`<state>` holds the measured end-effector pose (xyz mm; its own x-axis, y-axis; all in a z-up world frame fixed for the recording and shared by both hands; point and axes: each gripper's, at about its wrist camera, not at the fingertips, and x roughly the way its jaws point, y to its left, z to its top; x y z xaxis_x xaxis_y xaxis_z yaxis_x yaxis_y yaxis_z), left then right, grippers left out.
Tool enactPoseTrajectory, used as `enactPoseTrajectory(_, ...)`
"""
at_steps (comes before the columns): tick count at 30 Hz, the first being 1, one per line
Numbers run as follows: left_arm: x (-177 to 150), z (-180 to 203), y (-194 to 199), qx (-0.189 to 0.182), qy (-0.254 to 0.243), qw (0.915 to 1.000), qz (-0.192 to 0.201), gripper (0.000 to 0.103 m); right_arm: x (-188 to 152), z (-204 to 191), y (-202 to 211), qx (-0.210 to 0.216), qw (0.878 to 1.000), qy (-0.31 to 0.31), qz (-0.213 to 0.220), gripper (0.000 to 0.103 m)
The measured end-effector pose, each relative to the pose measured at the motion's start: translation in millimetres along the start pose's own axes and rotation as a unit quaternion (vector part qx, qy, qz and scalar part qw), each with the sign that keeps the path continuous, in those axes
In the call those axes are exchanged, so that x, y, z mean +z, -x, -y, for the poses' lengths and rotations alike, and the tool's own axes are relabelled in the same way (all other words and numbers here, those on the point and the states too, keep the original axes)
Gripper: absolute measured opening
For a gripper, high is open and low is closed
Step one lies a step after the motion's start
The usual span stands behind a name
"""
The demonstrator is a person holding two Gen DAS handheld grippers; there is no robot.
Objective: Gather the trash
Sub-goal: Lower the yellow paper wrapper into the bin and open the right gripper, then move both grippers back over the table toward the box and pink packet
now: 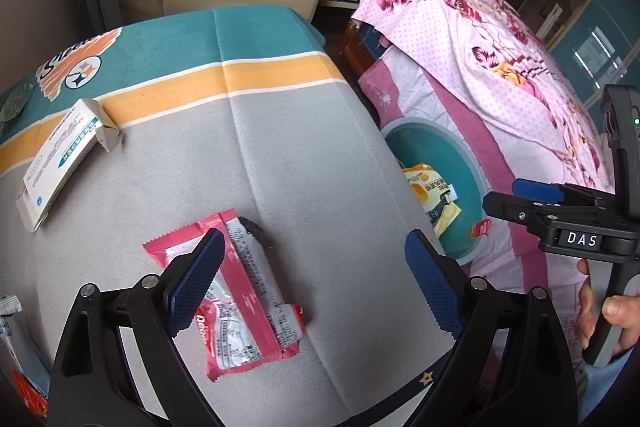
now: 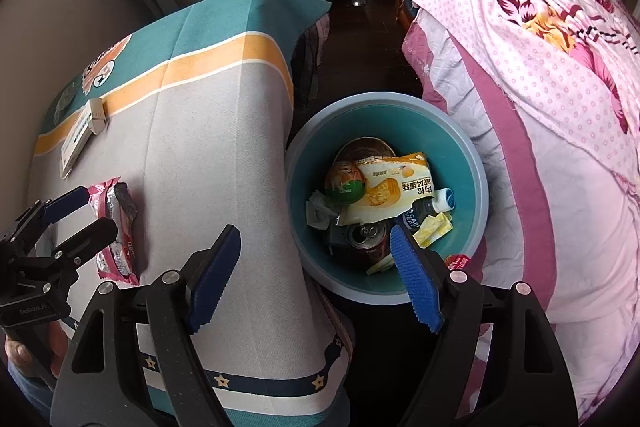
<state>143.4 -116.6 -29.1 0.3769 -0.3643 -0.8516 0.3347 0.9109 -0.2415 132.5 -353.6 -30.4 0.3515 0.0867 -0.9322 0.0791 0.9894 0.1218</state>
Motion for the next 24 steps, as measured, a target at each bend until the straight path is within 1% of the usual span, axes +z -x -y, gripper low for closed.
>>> enactPoseTrajectory(12, -23, -72, 41, 0.026, 0.041, 0.9986, 0.021, 0.092, -2, -90, 2, 0.012, 0.998, 0.063, -0.013, 0.075)
enactPoseTrajectory(19, -38, -111, 53, 0.038, 0.064, 0.9970, 0.022, 0.092, -8, -139, -11, 0.018, 0.994, 0.099, -0.035, 0.076)
enactPoseTrajectory(24, -47, -135, 58, 0.045, 0.078, 0.9958, 0.021, 0.092, -11, -163, -25, 0.023, 0.992, 0.114, -0.053, 0.076)
